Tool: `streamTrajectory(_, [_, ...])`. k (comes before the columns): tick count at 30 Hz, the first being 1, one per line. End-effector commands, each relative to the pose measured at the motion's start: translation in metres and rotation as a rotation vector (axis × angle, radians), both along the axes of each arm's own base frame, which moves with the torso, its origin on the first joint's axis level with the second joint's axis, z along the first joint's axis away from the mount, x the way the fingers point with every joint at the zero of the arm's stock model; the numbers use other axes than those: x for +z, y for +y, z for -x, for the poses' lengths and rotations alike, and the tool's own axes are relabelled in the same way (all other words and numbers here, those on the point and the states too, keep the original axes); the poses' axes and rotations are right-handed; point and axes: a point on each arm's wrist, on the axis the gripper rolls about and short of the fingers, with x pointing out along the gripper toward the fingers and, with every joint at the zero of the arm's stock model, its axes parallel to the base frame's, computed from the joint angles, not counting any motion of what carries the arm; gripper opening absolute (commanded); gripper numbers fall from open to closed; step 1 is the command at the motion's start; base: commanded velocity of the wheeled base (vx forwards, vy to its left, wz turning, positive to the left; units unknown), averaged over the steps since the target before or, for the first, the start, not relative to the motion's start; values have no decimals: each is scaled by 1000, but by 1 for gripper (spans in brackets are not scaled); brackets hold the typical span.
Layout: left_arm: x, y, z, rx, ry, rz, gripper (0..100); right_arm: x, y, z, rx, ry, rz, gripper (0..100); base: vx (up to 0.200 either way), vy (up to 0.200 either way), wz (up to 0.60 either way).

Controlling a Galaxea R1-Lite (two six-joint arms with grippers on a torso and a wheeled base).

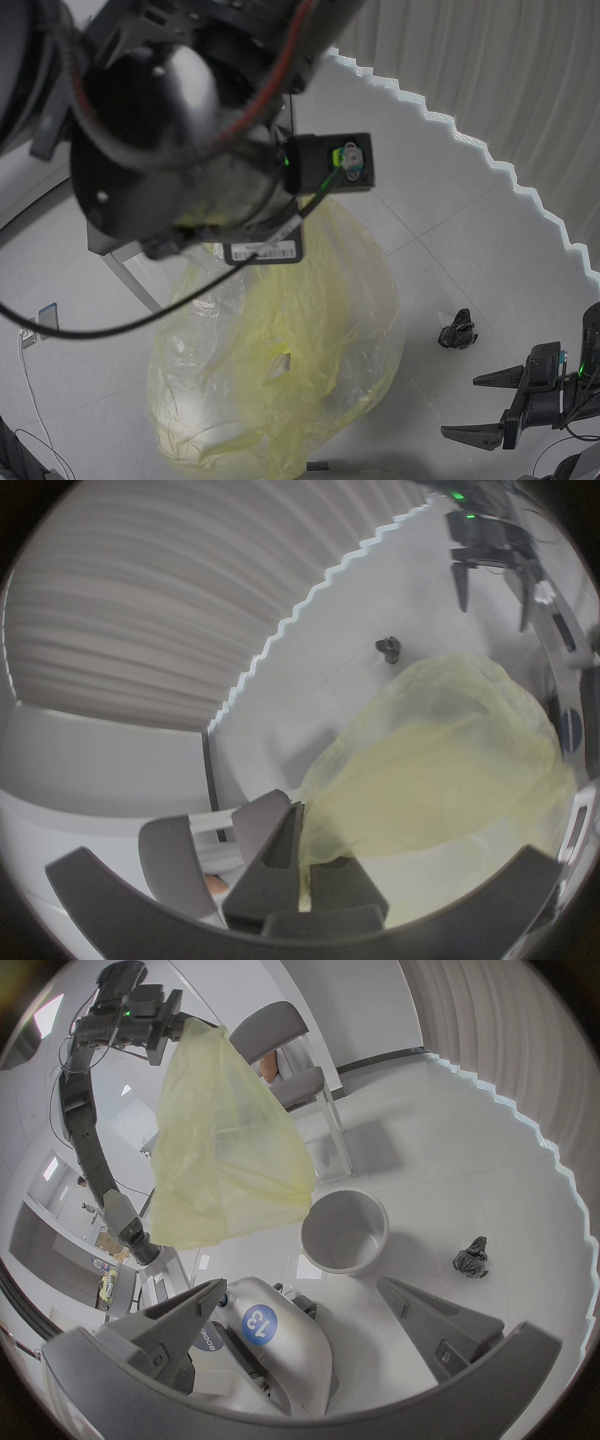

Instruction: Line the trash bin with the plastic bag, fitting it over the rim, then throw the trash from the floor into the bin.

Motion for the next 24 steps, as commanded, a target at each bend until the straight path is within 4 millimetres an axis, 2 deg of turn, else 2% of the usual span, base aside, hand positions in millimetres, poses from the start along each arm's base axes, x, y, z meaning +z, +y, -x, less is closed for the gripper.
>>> streamTrajectory(1, [-31, -23, -22, 94, 46, 1, 0, 1, 0, 0, 0, -9, -8, 100, 0, 0, 0])
streamTrajectory(6, [-37, -23, -32, 153, 63, 46, 0, 3, 0, 0, -2, -16, -13, 100, 0, 0, 0])
streamTrajectory(9, [-40, -17, -45, 212, 69, 70, 0, 5, 1, -1, -6, -20, -17, 100, 0, 0, 0])
streamTrajectory(13, [-42, -17, -48, 234, 74, 94, 0, 5, 2, -2, -6, -22, -18, 100, 0, 0, 0])
streamTrajectory(16, [-40, -13, -47, 285, 83, 186, 0, 8, 2, -3, -6, -36, -29, 100, 0, 0, 0])
streamTrajectory(20, [-33, 2, -35, 360, 125, 263, 0, 8, 2, -2, -4, -44, -34, 100, 0, 0, 0])
streamTrajectory(24, [-33, 30, 1, 509, 274, 293, 0, 7, 1, -2, -4, -39, -30, 100, 0, 0, 0])
